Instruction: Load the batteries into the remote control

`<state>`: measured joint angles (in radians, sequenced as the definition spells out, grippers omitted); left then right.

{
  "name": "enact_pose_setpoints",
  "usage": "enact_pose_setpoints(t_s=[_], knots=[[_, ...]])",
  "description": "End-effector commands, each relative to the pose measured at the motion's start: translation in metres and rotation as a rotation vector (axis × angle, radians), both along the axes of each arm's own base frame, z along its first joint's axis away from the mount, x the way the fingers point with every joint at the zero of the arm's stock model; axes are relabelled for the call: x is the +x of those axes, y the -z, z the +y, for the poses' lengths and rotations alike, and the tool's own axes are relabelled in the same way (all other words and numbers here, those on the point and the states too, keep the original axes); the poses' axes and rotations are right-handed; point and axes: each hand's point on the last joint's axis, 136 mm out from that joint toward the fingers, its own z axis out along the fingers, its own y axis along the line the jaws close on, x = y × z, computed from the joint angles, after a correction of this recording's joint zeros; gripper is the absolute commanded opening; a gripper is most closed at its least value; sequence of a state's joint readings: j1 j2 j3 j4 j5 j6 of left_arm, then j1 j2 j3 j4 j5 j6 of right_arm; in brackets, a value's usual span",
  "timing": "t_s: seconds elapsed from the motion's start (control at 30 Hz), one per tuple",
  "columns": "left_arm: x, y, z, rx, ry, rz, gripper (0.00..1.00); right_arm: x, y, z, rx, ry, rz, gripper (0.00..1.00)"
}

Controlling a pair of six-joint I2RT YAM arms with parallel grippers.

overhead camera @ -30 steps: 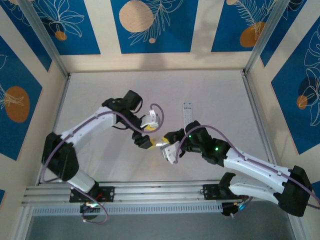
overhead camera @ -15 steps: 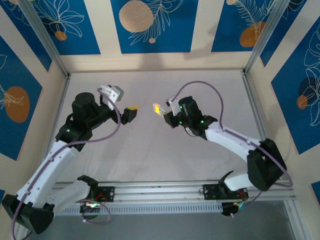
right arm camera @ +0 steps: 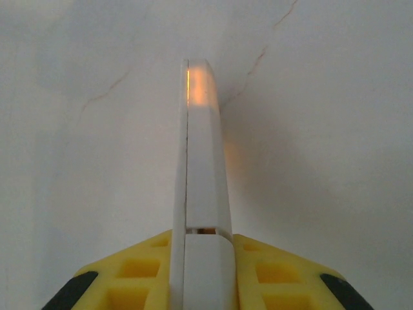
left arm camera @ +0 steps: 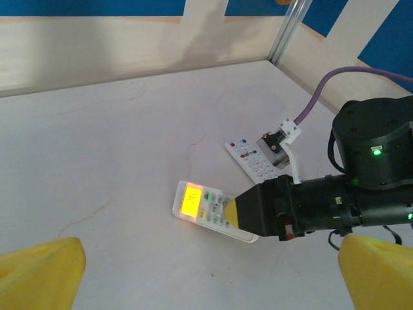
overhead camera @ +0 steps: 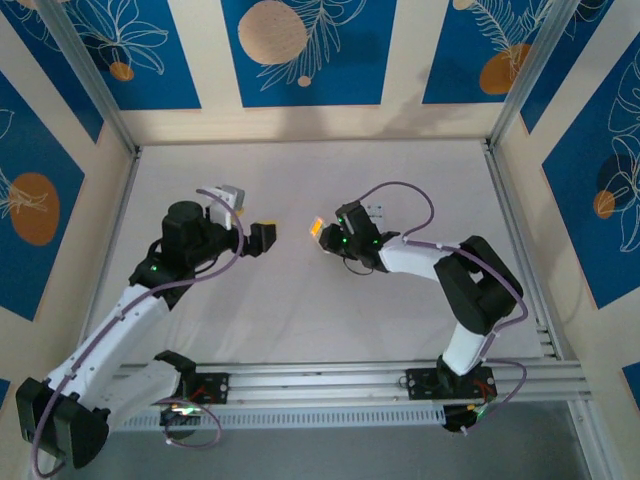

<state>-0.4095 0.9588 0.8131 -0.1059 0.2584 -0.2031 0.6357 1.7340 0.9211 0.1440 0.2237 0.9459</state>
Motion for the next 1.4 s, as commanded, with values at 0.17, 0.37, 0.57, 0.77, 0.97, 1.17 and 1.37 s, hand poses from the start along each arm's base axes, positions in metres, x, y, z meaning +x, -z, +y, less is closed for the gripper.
enact_pose_setpoints(t_s=[0.17, 0.37, 0.57, 0.77, 0.97, 1.17, 1.37], knots=[[0.003, 0.001, -0.006, -0.059, 0.022, -0.001, 1.00, -0.011, 0.042, -0.016, -0.011, 0.171, 0.087, 0.26], [0.004, 0.001, -0.009, -0.076, 0.032, 0.003, 1.00, -0.013, 0.044, -0.024, -0.028, 0.202, 0.095, 0.40], [0.005, 0.003, -0.010, -0.085, 0.035, 0.003, 1.00, -0.021, 0.041, -0.035, -0.085, 0.228, 0.130, 0.63], [0.007, 0.015, -0.004, -0.069, -0.006, 0.024, 1.00, -0.028, 0.008, -0.048, -0.122, 0.203, 0.073, 0.84], [0.019, 0.059, 0.069, 0.162, -0.388, 0.038, 1.00, -0.035, -0.082, -0.112, -0.371, 0.157, -0.172, 0.96], [0.018, 0.104, 0.152, 0.422, -0.750, -0.110, 1.00, -0.015, -0.078, -0.245, -0.610, 0.335, -0.265, 1.00], [0.028, 0.144, 0.182, 0.451, -0.796, -0.111, 1.00, 0.026, -0.059, -0.281, -0.589, 0.329, -0.435, 1.00]])
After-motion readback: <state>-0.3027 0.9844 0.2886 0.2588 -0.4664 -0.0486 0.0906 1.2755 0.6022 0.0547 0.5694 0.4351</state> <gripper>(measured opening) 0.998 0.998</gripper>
